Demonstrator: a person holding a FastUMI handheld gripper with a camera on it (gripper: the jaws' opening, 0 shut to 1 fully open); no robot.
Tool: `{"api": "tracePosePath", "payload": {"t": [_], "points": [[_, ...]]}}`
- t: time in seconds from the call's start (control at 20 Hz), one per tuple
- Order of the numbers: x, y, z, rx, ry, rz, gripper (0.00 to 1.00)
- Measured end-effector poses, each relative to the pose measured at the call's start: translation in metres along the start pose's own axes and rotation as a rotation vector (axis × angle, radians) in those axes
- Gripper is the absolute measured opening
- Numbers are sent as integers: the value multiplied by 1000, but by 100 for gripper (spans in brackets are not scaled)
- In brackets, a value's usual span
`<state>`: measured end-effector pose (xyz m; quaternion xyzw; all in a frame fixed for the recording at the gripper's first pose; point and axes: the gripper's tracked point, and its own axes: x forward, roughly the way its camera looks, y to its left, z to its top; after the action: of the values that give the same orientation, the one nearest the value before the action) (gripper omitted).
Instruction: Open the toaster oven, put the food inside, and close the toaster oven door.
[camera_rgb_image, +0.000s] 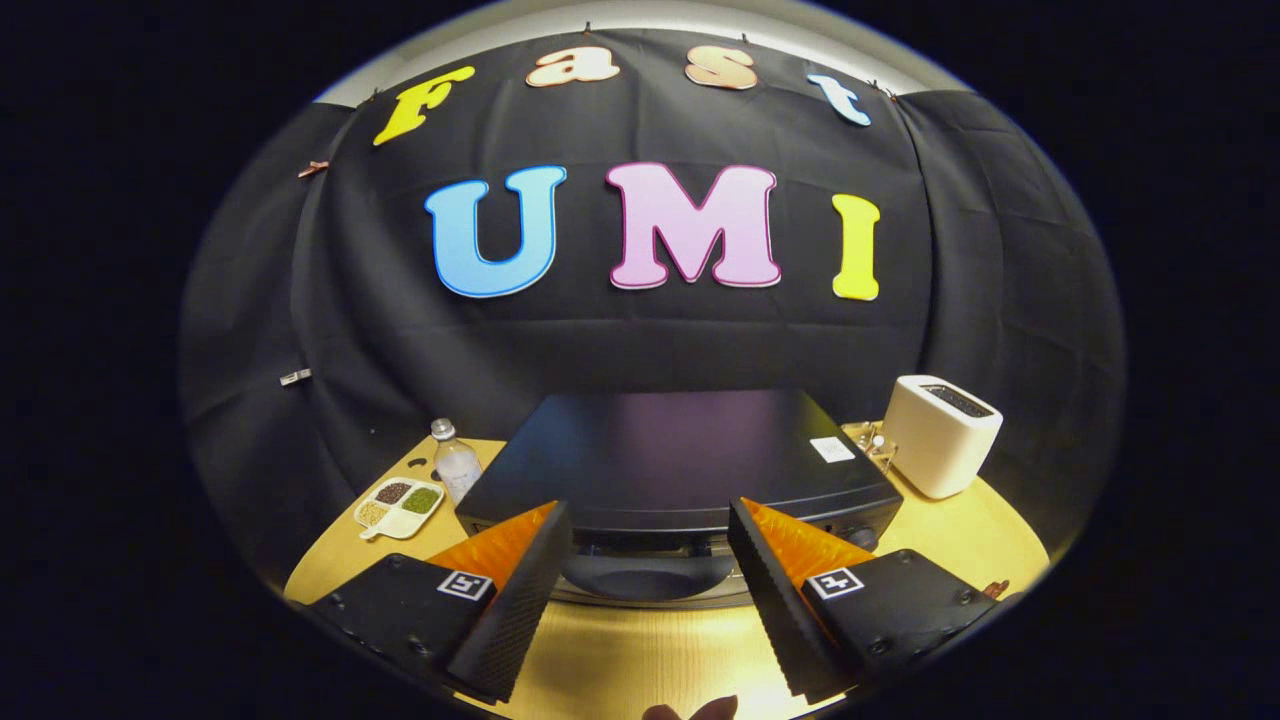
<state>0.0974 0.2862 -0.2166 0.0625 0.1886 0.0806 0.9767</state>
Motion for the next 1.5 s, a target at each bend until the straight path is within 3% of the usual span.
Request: {"api": "tracePosePath", "payload": {"t": [0.3, 0.6, 1.0, 1.5], "points": [[21, -5, -25, -1, 81, -37, 98], [19, -2, -24, -12, 65, -47, 98], [-13, -1, -42, 15, 86, -53, 98], [-54, -3, -96, 42, 197, -47, 99]]}}
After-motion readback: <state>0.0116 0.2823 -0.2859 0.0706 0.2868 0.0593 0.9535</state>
